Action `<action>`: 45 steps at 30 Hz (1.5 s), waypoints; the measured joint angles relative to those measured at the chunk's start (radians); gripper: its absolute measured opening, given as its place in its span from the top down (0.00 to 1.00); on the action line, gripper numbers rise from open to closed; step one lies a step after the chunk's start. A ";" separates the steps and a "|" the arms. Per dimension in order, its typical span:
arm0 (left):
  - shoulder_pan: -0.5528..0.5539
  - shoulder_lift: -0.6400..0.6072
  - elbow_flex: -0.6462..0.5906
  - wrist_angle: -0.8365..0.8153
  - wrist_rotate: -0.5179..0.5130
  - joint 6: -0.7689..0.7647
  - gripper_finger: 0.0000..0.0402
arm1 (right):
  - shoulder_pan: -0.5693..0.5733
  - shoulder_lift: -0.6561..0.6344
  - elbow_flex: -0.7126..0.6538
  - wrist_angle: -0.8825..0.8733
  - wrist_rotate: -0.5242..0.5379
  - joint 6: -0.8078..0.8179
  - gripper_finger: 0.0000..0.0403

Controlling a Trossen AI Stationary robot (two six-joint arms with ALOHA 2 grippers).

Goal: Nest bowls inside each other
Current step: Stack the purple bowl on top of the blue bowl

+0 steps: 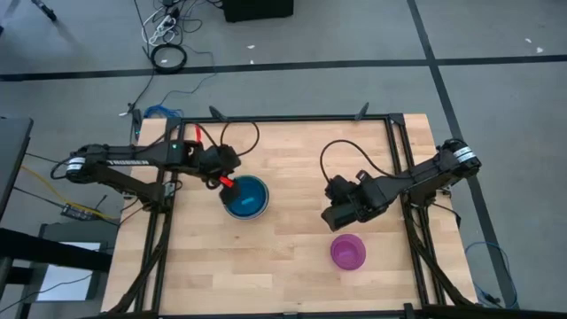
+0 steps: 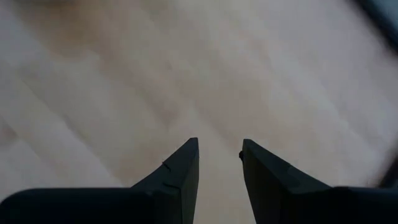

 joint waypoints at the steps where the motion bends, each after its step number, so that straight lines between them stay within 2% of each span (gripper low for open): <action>1: -0.002 0.000 0.018 -0.028 0.000 0.005 0.30 | 0.000 0.000 -0.013 -0.009 -0.039 0.023 0.73; 8: -0.027 -0.048 0.067 -0.181 -0.005 0.033 0.30 | 0.041 0.000 -0.148 0.051 -0.311 0.106 0.73; 15: -0.060 -0.128 0.067 -0.300 -0.074 -0.029 0.30 | 0.102 0.000 -0.225 0.170 -0.444 0.174 0.73; 21: -0.095 -0.201 0.065 -0.319 -0.101 -0.071 0.30 | 0.142 -0.001 -0.258 0.275 -0.455 0.205 0.73; 31: -0.130 -0.286 0.065 -0.303 -0.166 -0.090 0.30 | 0.161 0.001 -0.409 0.390 -0.425 0.243 0.73; 39: -0.130 -0.295 0.065 -0.304 -0.183 -0.092 0.30 | 0.161 0.001 -0.550 0.647 -0.418 0.239 0.73; 42: -0.130 -0.295 0.065 -0.304 -0.203 -0.092 0.30 | 0.155 0.001 -0.589 0.721 -0.411 0.215 0.80; 45: -0.130 -0.295 0.065 -0.305 -0.217 -0.092 0.30 | 0.141 0.000 -0.591 0.723 -0.417 0.175 0.95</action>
